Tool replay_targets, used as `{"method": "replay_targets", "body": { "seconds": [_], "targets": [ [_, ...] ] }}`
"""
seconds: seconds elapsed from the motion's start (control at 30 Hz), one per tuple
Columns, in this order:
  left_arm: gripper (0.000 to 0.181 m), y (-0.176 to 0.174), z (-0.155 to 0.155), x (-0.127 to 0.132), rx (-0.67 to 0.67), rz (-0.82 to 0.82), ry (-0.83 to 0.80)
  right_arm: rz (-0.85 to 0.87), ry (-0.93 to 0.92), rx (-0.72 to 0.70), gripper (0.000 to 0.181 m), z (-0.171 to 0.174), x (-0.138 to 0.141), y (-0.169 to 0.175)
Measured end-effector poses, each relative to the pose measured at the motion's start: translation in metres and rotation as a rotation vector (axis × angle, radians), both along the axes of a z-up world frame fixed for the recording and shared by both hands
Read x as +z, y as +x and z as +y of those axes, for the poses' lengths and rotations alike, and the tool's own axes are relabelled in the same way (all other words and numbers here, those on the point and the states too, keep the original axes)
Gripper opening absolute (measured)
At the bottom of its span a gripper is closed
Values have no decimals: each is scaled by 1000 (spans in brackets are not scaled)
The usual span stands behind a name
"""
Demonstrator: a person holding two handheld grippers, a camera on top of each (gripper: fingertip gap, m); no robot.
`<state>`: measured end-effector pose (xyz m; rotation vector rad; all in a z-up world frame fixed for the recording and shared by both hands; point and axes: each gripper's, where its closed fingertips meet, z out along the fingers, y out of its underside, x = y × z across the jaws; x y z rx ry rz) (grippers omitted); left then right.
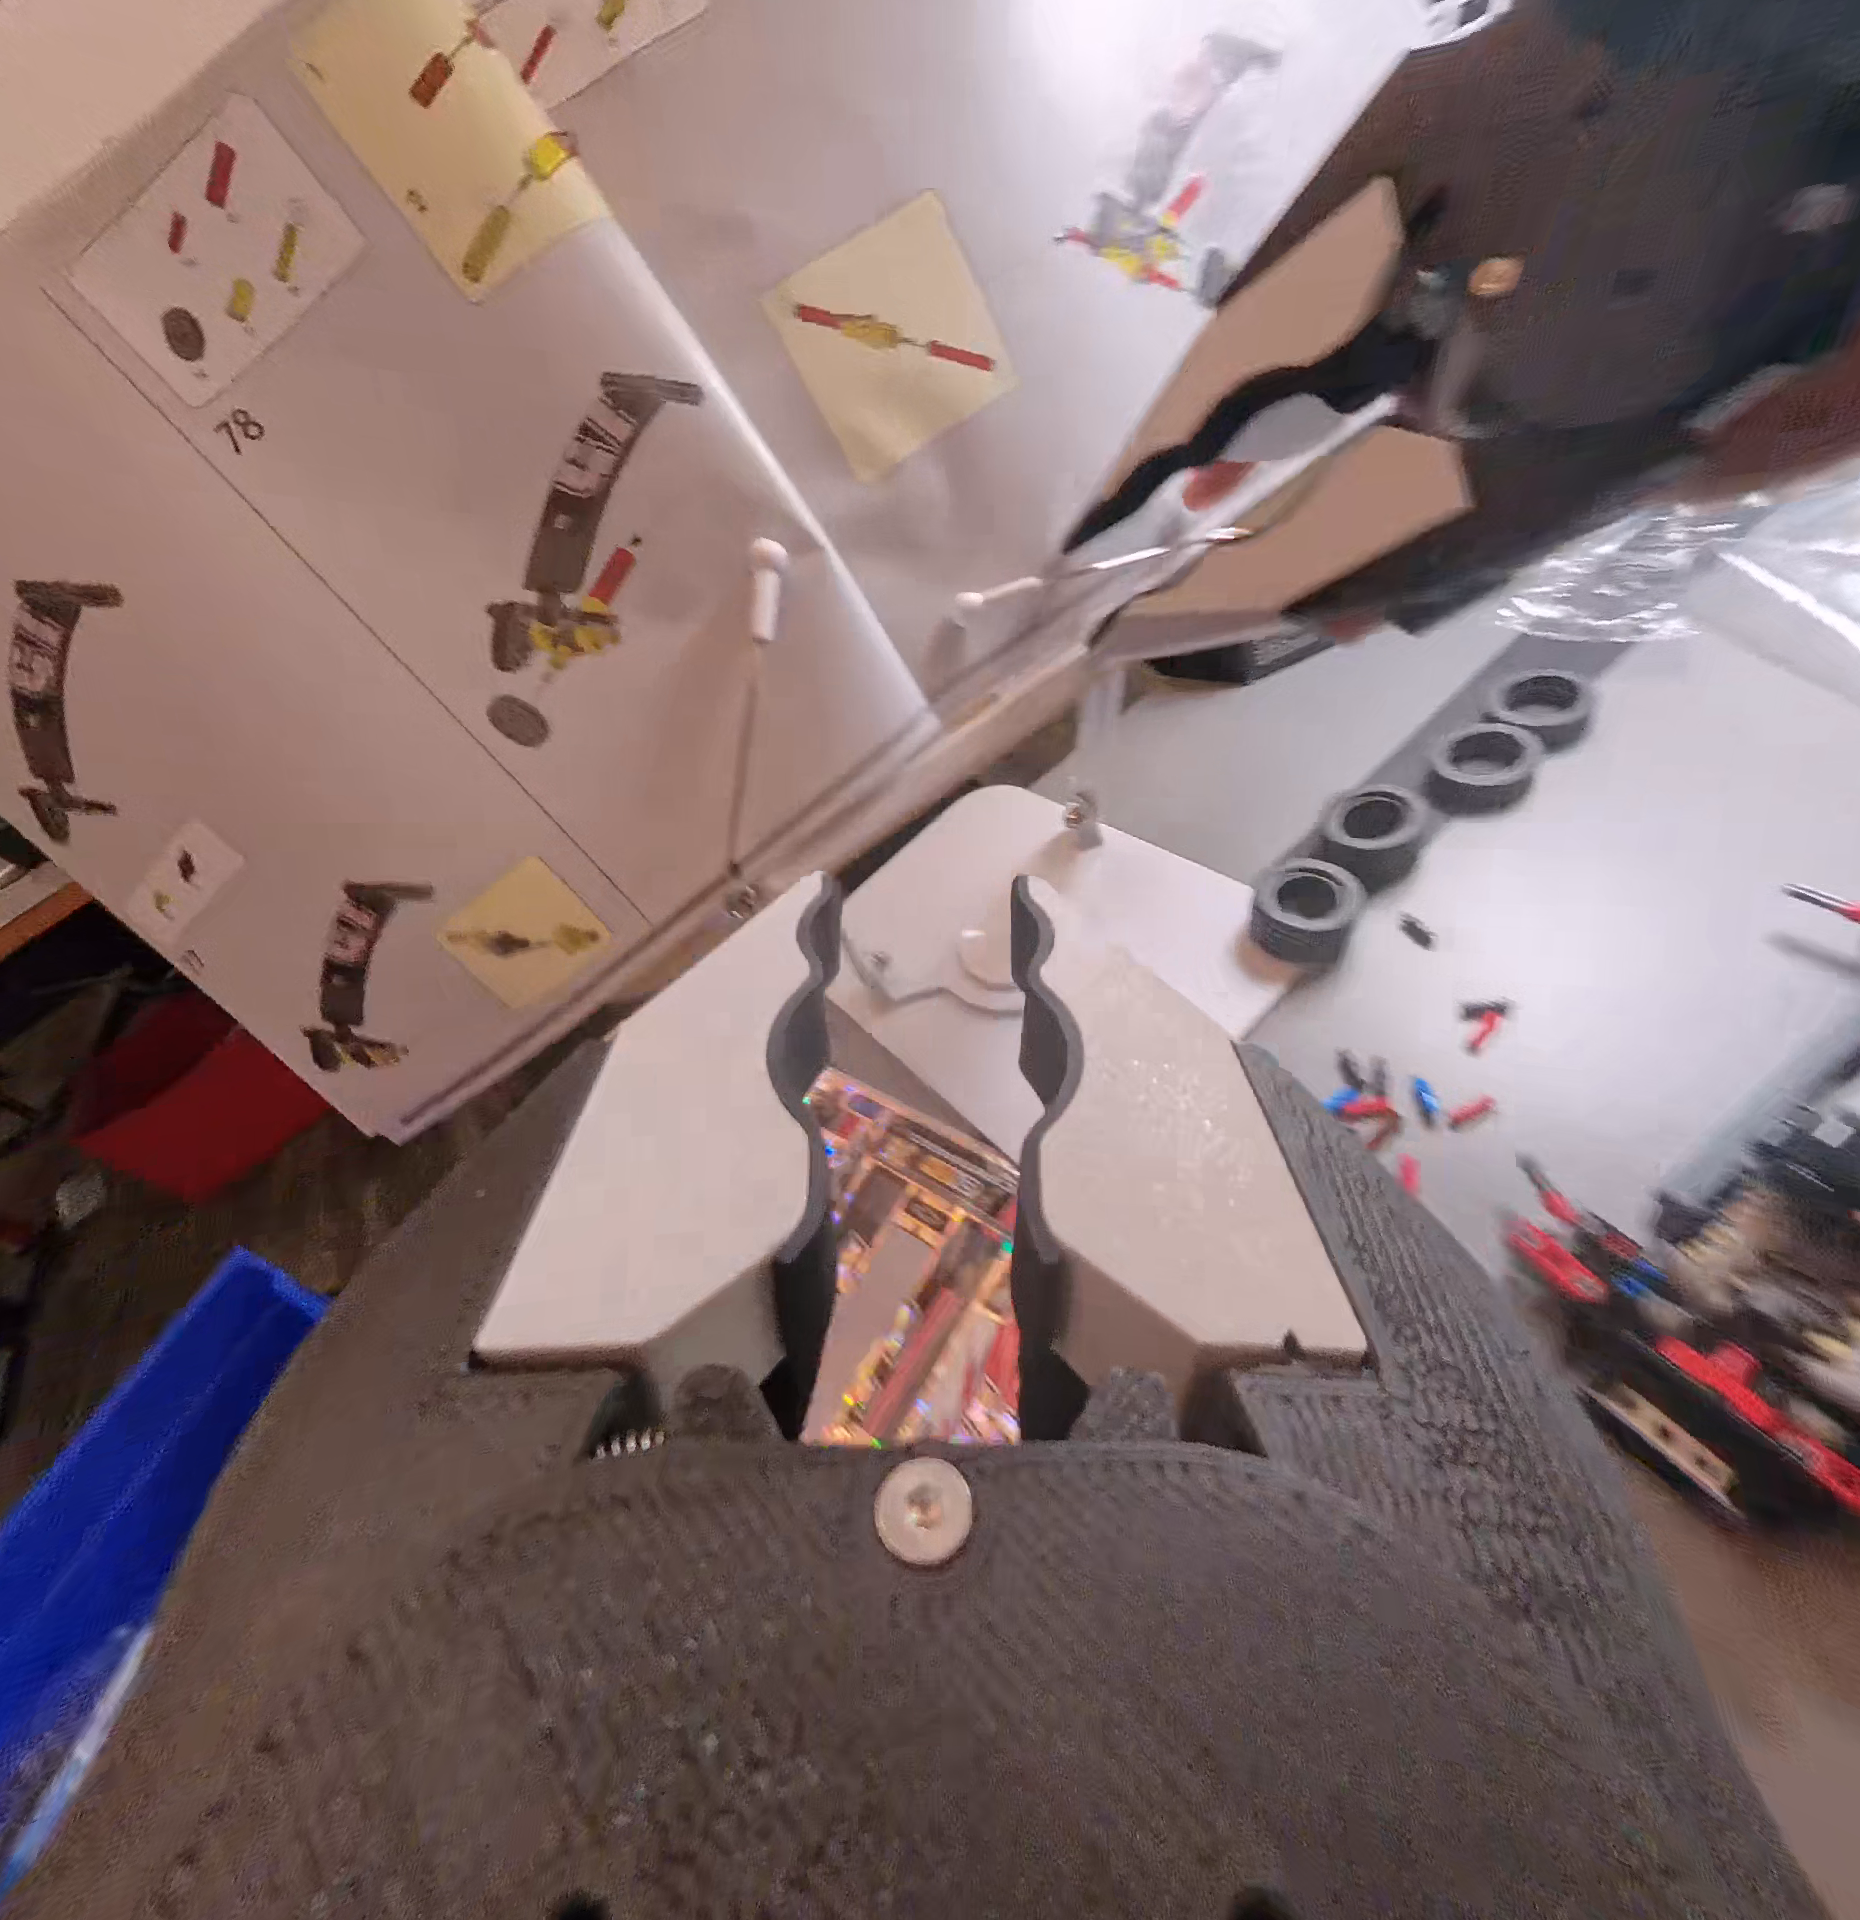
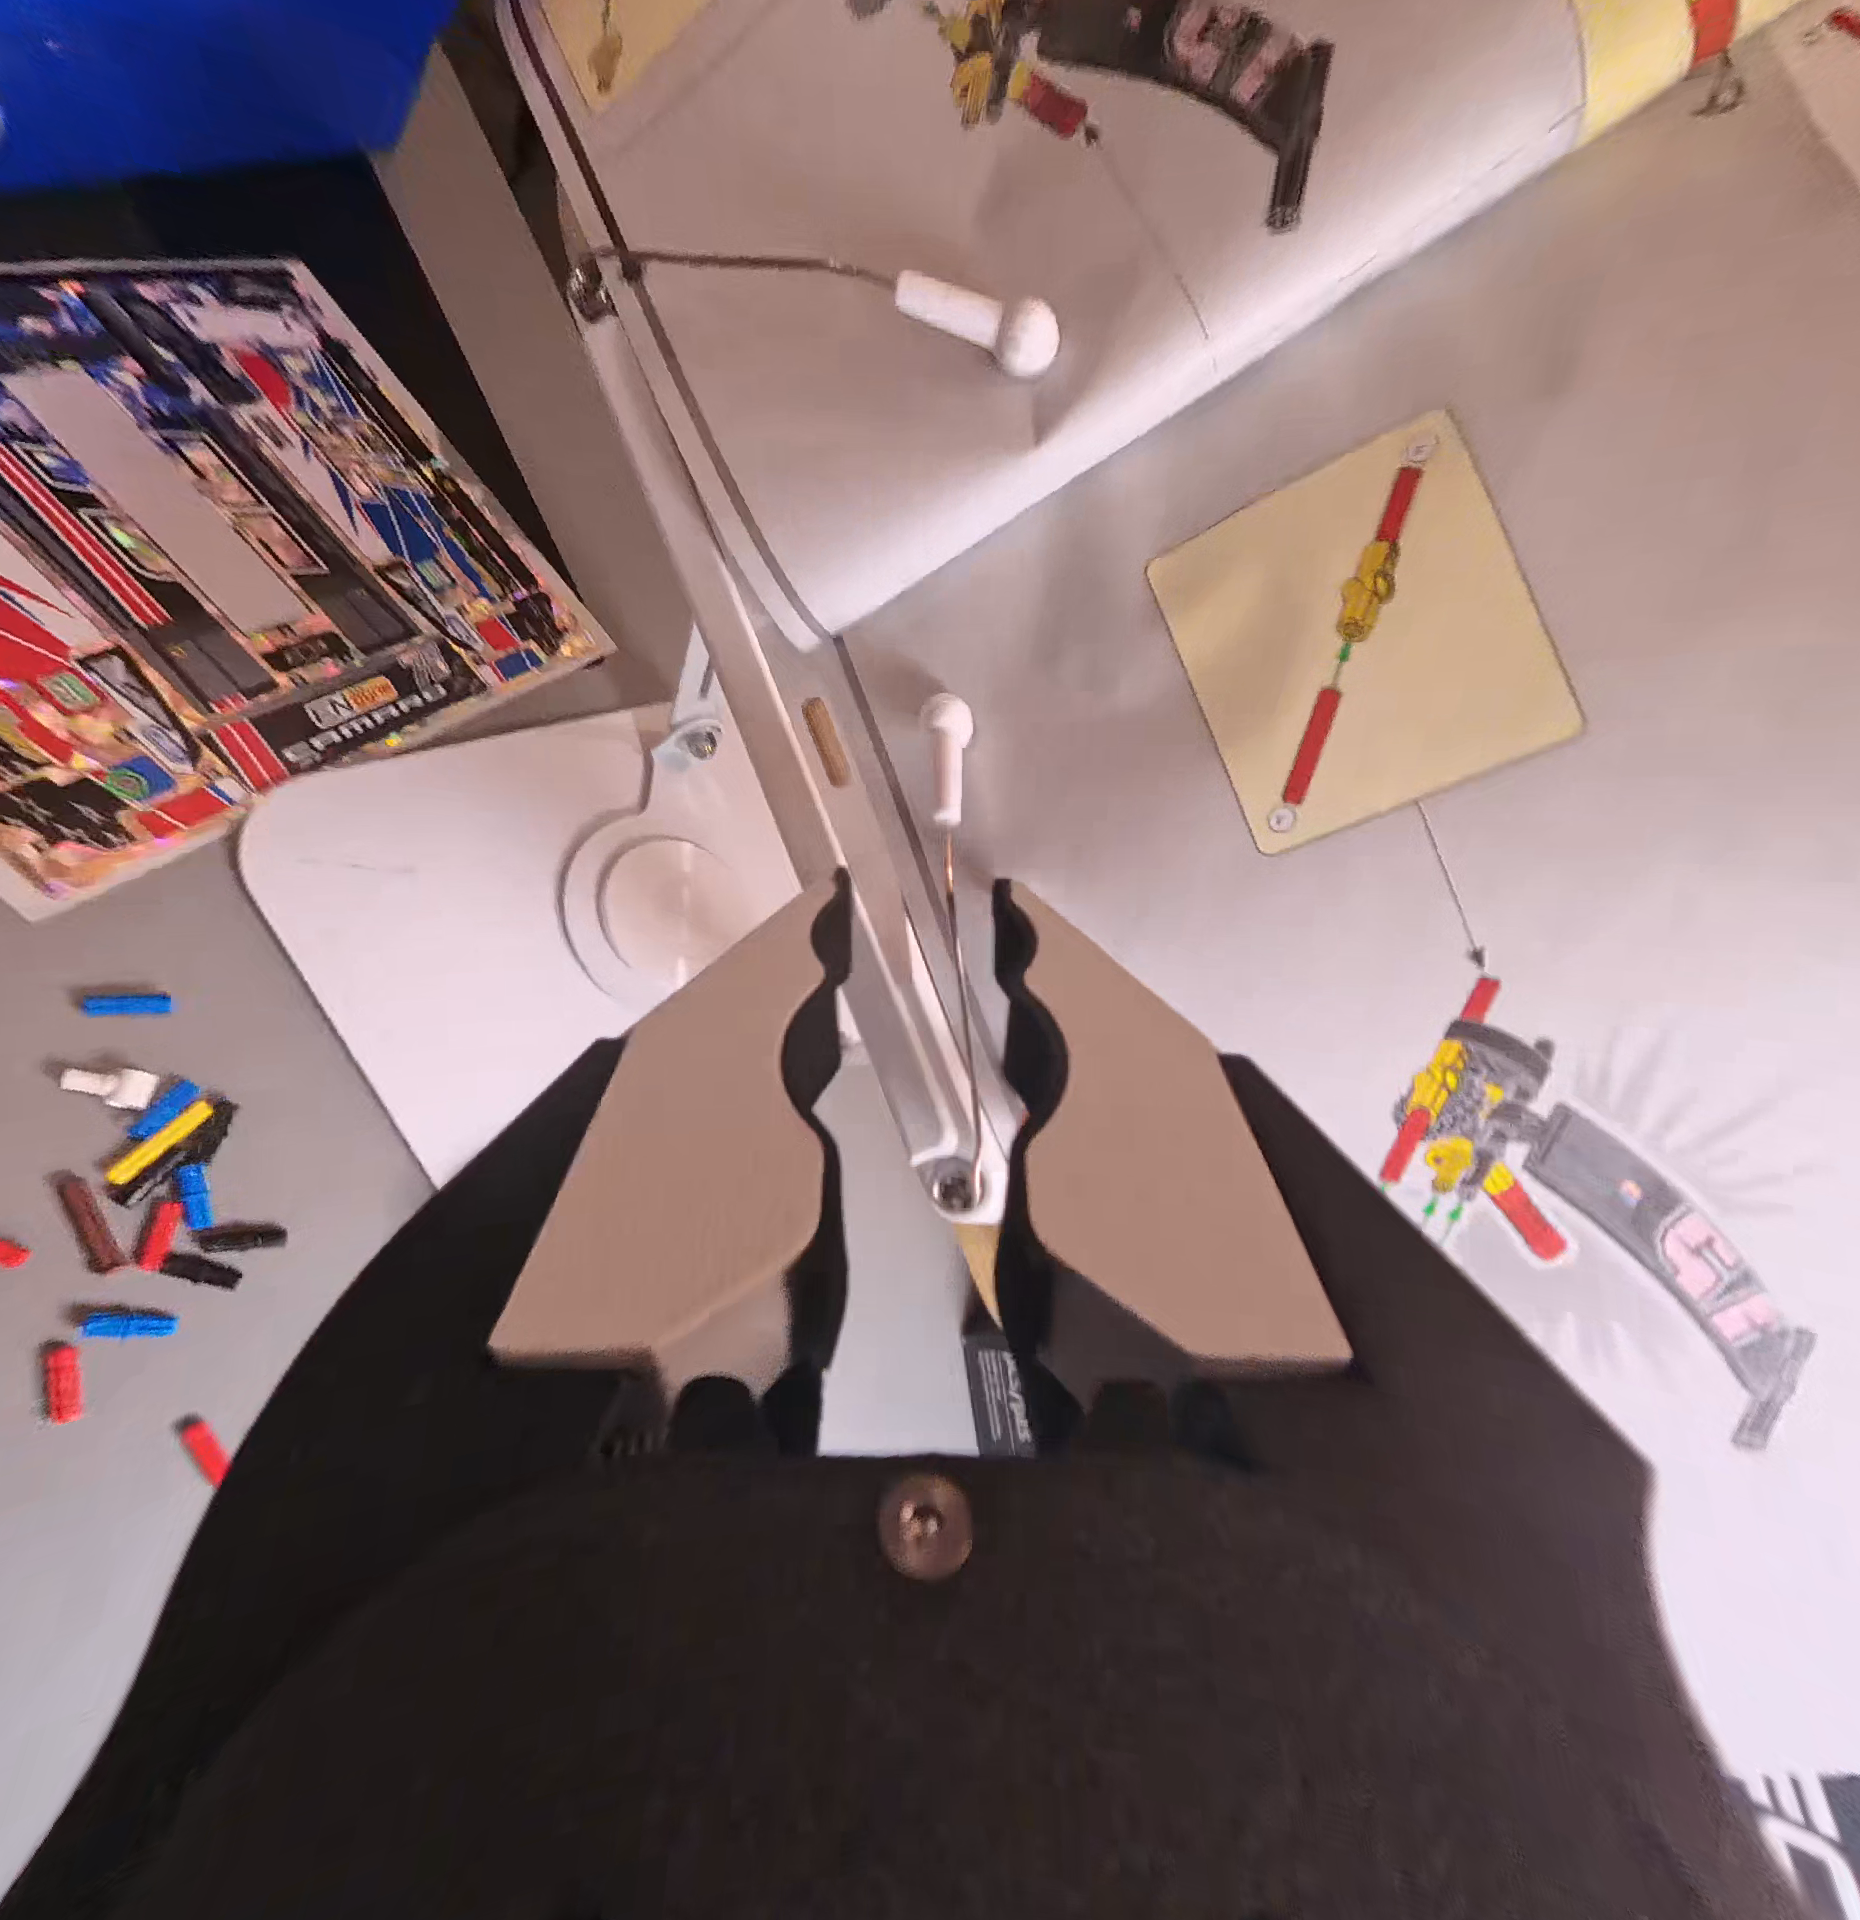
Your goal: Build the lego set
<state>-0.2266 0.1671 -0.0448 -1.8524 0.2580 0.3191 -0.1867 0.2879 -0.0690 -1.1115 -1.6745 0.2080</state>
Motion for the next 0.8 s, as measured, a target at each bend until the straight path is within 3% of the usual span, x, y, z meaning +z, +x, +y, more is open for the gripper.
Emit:
{"method": "replay_targets", "body": {
  "seconds": [0.03, 0.23, 0.33, 0.47, 0.67, 0.8],
  "targets": [
    [31, -12, 17, 1, 16, 10, -20, 23, 10, -8, 0, 1, 5, -3],
    [28, -44, 79, -18, 42, 127, -95, 166, -69, -73, 0, 15, 29, 10],
    [0, -56, 86, -16, 95, 166, -68, 280, -122, -131, 0, 29, 40, 28],
    [0, -67, 78, -11, 127, -29, 7, 446, -164, -218, 0, 47, 57, 63],
    [0, -82, 70, -9, 189, -371, 103, 375, -193, -200, 0, 38, 39, 75],
    [2, -94, 60, -16, 209, -636, 167, 261, -183, -176, 28, 23, 23, 55]
  ]
}}
